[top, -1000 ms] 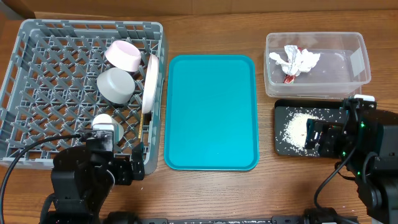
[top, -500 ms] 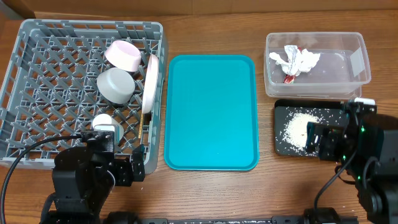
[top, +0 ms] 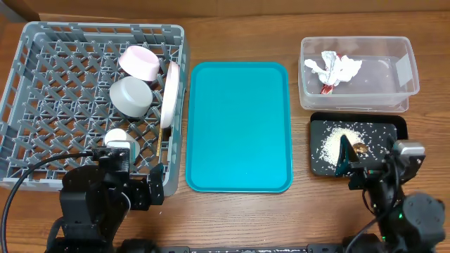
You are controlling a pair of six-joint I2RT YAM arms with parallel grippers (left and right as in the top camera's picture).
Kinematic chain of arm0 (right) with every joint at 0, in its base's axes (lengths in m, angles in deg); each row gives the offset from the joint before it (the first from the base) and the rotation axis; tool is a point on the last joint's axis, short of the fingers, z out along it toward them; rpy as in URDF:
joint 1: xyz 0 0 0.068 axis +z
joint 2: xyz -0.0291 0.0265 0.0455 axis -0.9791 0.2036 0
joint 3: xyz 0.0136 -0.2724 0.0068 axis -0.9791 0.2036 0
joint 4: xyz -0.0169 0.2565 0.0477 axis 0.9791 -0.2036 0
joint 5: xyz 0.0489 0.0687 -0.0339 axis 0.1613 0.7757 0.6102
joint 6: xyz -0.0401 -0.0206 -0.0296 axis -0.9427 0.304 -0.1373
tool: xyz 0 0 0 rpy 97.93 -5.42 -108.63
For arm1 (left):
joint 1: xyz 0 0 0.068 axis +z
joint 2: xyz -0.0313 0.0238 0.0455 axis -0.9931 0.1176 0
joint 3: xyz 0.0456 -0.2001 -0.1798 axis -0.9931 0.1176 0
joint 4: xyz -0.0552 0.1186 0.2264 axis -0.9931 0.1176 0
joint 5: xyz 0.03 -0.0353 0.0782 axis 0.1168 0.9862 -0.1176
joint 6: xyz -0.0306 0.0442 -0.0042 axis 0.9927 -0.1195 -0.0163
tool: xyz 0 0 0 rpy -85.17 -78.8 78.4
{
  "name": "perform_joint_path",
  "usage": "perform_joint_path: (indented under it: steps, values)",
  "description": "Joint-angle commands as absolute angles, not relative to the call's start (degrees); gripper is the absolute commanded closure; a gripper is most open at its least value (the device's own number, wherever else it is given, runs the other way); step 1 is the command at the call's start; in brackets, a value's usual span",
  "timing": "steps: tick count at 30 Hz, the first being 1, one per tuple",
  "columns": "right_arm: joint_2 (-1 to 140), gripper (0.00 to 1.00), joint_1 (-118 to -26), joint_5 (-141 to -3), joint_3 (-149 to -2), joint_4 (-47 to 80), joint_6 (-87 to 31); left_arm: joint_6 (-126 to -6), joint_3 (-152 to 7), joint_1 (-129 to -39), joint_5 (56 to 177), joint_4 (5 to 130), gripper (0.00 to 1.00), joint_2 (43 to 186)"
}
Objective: Sort waste into correct bins and load items into the dishwasher
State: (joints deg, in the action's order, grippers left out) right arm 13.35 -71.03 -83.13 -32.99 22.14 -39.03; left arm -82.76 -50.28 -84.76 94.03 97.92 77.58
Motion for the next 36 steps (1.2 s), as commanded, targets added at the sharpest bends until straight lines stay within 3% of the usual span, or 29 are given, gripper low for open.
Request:
perform_joint_path:
  steps: [1, 8, 16, 36]
  values:
    - [9.7, 0.0, -70.7, -83.6, -25.1, 31.1, -39.1, -83.5, -50.1, -84.8, 94.9, 97.9, 0.0, 77.4]
    - [5.2, 0.0, -70.7, -83.4, -14.5, 44.8, -39.1, -83.5, -50.1, -84.8, 94.9, 97.9, 0.0, 77.4]
    - [-1.4, 0.0, -70.9, -83.4, -7.9, 44.9, -39.5, -83.5, -50.1, -84.8, 94.9, 97.9, 0.0, 77.4]
    - [-1.3, 0.0, -71.4, -81.0, -2.9, 42.7, -39.7, -83.5, -50.1, -84.8, 94.9, 97.9, 0.0, 77.4]
